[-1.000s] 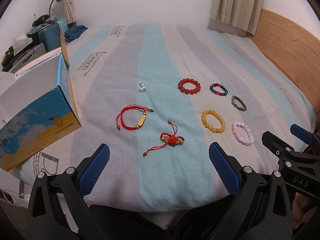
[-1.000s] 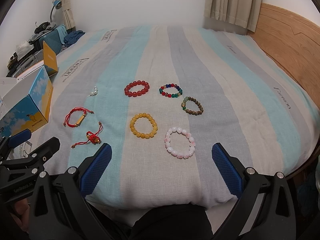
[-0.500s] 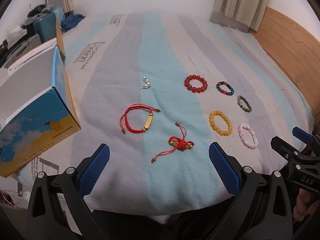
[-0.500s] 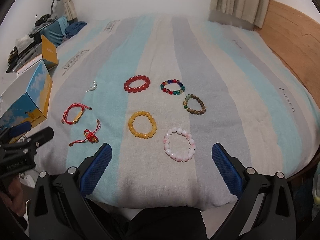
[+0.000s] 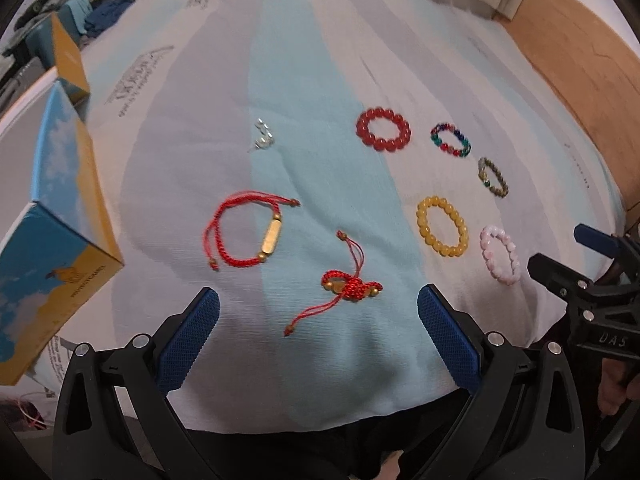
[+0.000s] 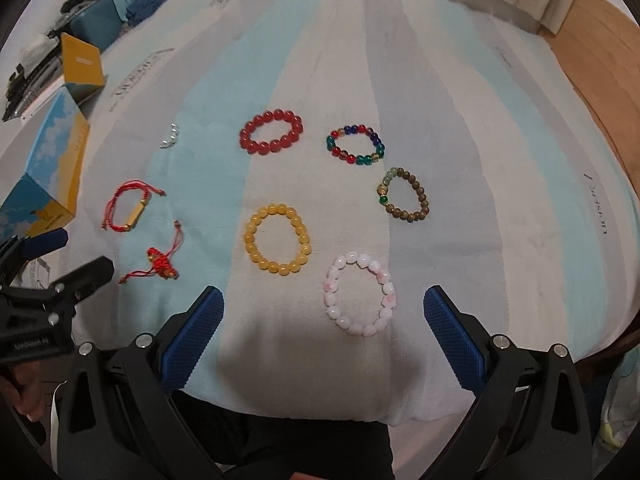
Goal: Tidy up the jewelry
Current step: 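Grasp the pink-white bead bracelet with the right tool while the left tool grasps the red knotted string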
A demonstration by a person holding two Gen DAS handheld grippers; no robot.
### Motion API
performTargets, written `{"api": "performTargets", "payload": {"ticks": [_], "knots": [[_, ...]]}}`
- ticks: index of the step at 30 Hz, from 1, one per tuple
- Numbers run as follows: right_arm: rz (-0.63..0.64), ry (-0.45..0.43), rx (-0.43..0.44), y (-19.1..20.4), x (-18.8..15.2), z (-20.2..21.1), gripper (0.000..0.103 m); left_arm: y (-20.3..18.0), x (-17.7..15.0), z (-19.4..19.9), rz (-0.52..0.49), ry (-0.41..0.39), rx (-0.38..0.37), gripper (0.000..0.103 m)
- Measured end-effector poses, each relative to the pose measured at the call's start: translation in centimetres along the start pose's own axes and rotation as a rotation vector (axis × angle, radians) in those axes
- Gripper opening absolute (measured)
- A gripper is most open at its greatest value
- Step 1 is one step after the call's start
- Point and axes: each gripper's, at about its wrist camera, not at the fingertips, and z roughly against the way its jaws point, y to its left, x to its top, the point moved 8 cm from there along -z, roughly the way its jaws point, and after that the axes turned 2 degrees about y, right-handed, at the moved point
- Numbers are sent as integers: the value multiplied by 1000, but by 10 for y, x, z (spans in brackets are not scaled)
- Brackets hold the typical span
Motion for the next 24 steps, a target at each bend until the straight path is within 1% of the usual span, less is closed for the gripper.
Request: {"api": "performTargets", "payload": {"ticks": [2,7,11,17,19,21,24], "knots": [[-1,22,-3,-4,3,-6,96,-4,1,-9,12,39,-13,97],[-16,90,-15,-15,4,-25,96,-6,4,-30,18,93,16,97],[-35,138,-3,-22,1,-41,96,-5,3,-42,13,118,43,96],[-63,173,7,-30,-5,-62,93,-7,2,-56,3,144,61,95],[-71,180,9,-33,-6,-67,92,-7,2,-61,1,151,65,92],[-83,191,9,-37,-8,-73,90,-9,0,-66,6,166,57,85],[-95,205,10,-42,-8,-80,88,-9,-1,-73,16,182,53,81]]}}
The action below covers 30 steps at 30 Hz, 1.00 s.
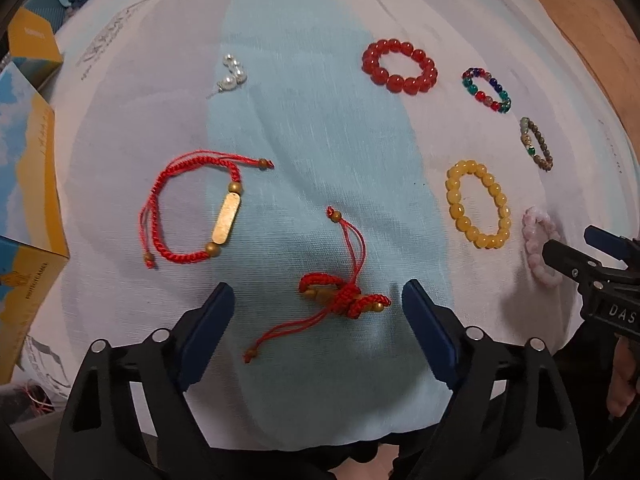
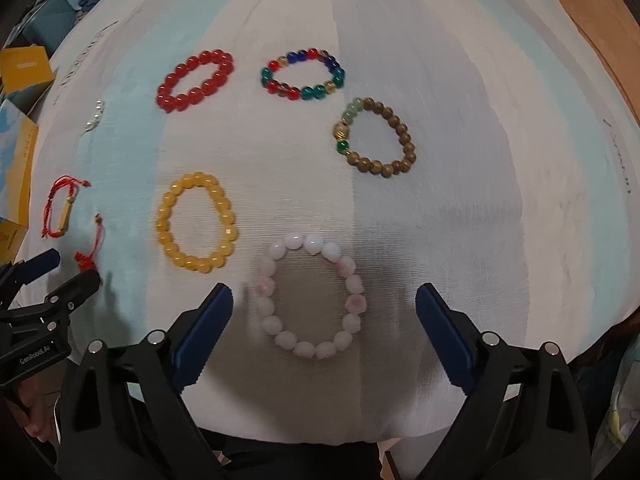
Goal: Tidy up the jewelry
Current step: 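Grasp the pink-white bead bracelet with the right tool while the left tool grasps the red knotted string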
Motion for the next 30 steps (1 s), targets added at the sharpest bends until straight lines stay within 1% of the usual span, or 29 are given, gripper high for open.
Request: {"api": "performTargets", "payload": {"ticks": [6,10,11,14,18,22,23,24,25,26,27,29,30], "knots": [[-33,34,24,-10,-1,-16,78,-1,0,-9,4,11,11,74],[-60,36,50,-17,2,-21,70,-3,0,-11,9,11,8,70],[-64,39,54,-18,2,-22,66,-3,0,-11,10,12,6,68],[-73,49,63,-19,5,-23,58,-2,-1,-12,15,9,2,65],[-84,58,74,-21,10,-22,53,-1,1,-11,18,7,-1,62],[-77,54,71,-20,14,-20,44,-2,-1,-13,20,4,-5,57],[-76,54,69,-20,7,-18,42,-2,-1,-13,19,3,-3,55],[-72,55,67,-19,7,-18,40,-2,-2,-14,18,4,-5,54],[-75,52,69,-18,6,-18,37,-4,-3,-15,18,4,-6,52],[-77,50,71,-29,-1,-29,33,-4,-4,-15,18,4,-7,51],[-78,49,73,-30,0,-29,30,-4,-5,-15,18,5,-8,49],[-82,53,77,-30,-3,-30,19,-3,-6,-14,17,5,-9,45],[-82,51,73,-32,-3,-30,16,-3,-7,-14,15,7,-9,43]]}}
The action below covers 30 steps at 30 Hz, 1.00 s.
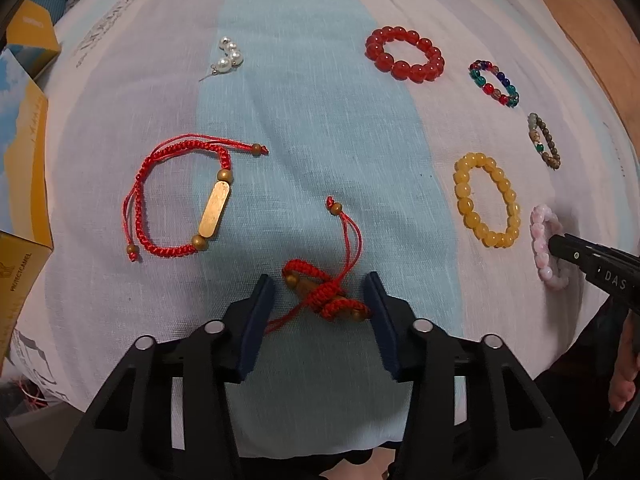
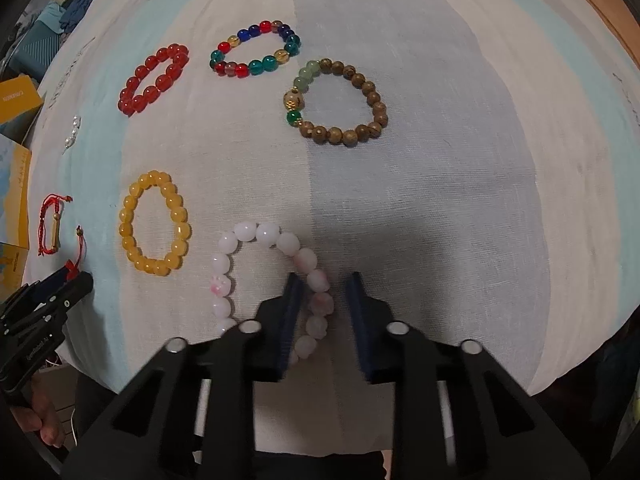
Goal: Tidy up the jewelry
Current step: 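Grasp the pink-white bead bracelet with the right tool while the left tool grasps the red knotted string, then carry both held bracelets over to the open white box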
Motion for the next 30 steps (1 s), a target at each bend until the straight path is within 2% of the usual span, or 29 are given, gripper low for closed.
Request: {"api": "performTargets", "payload": {"ticks": [2,7,10,17,30], "knots": [[-7,3,4,-6,0,-3,12,-3,-2,0,-7,1,2,38],[-6,4,14,-15,2,-10,12,-6,-5,4,-27,5,-9,22],[0,-1,13,-12,1,-5,12,-8,-6,4,-32,13,-20,17],[7,-20,24,0,-1,11,12,-9,-10,6,-20,20,-53,15],[30,-65,48,17,0,43,12,-6,-7,24,-37,7,-44,15]]}}
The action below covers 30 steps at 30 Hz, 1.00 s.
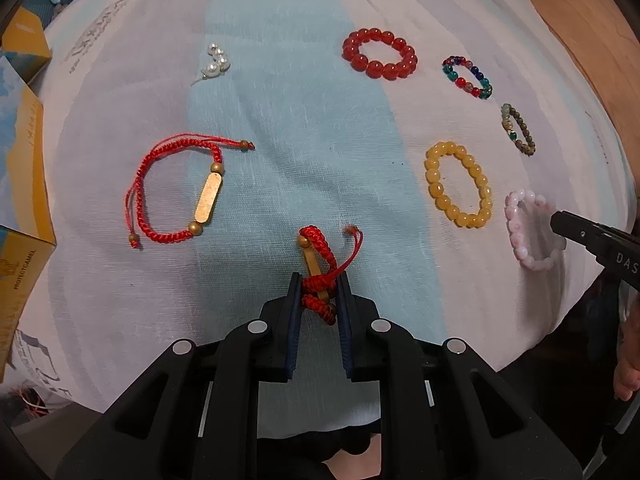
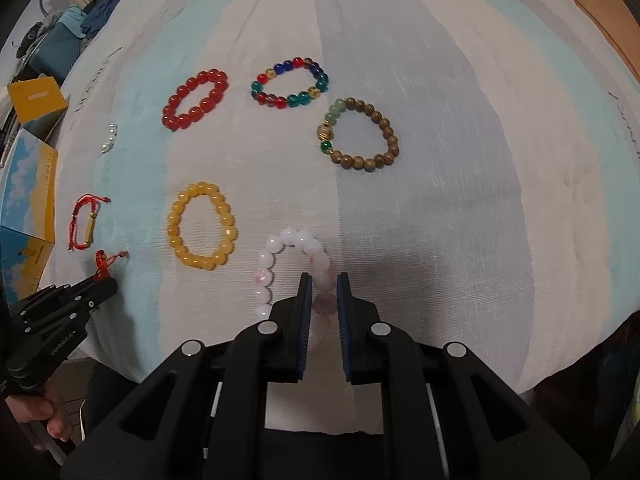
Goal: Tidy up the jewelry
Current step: 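Carry both held bracelets over to the open white box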
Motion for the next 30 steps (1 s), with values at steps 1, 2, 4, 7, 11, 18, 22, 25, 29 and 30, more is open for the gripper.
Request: {"api": "performTargets", "payload": {"ticks": [1,2,4,7,11,18,22,25,29,30], "knots": [[3,-6,1,2,0,2,12,0,0,1,0,-2,1,15],[5,-9,1,4,-1,4,12,-1,0,3,-1,-6,2,15],[9,-15,7,7,0,7,12,-3,0,6,-3,-11,6,15],[19,-29,10,14,0,13,12,-4,0,13,-5,-22,9,15],[30,-48,18,21,-1,24,12,-3,3,23,-3,-38,10,15],[55,-94,33,35,4,50,12,2,5,48,2,-71,11,15],[69,-123,33,47,8,67,12,8,6,63,7,-88,15,15],[80,-144,36,55,11,81,12,13,7,75,11,-105,18,15],[94,-166,43,69,14,95,12,22,8,94,17,-129,24,15],[99,-172,44,73,15,99,12,25,8,98,21,-133,26,15]]}}
